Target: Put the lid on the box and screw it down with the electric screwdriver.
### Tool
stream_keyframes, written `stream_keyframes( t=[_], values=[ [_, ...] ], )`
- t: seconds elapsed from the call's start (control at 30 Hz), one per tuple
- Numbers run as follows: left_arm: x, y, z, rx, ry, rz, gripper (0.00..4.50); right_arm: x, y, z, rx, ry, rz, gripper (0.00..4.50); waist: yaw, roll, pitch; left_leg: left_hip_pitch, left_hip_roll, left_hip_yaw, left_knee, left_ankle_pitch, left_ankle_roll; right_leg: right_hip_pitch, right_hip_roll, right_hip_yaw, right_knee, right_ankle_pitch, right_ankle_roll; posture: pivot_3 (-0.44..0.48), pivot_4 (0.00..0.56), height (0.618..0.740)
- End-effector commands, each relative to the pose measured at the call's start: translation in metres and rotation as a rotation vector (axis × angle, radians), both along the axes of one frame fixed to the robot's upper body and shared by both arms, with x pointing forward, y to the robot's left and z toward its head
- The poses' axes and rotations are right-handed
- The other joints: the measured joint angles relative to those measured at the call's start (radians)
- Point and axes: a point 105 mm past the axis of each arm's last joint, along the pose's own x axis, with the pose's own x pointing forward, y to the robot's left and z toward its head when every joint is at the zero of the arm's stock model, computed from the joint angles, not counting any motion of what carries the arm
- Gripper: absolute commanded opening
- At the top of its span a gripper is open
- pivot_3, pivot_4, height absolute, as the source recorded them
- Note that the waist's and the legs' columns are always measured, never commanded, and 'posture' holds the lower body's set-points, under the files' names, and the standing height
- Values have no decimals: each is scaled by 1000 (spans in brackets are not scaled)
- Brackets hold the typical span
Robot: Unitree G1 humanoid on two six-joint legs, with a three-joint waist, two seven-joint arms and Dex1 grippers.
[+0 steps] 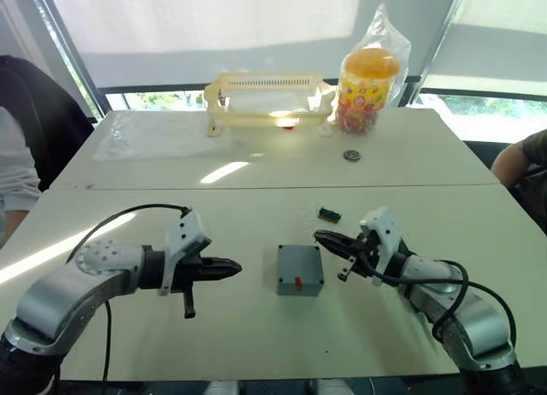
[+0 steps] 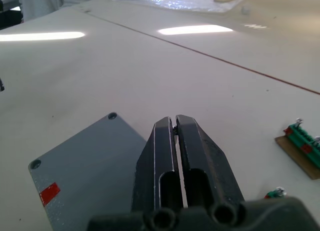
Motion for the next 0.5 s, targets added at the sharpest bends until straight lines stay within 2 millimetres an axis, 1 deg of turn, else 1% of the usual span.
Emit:
stream_keyframes(
  t=[0.03,0.3,0.5],
  values=[
    [0,1,6,-2,-40,4,0,-3,1,5,-5,-37,14,31,-2,0,0,0,0,0,0,0,0,0,0,0,0,0,0,0,150,740],
    [-1,-4,4,-12,-38,3,0,-3,-3,3,-19,-37,4,31,-3,0,0,0,0,0,-1,0,0,-1,1,0,1,0,0,0,150,740],
    [0,-4,2,-13,-40,4,0,-5,1,-1,-31,-33,18,31,-3,0,0,0,0,0,-1,0,0,-1,1,0,1,0,0,0,150,740]
  ],
)
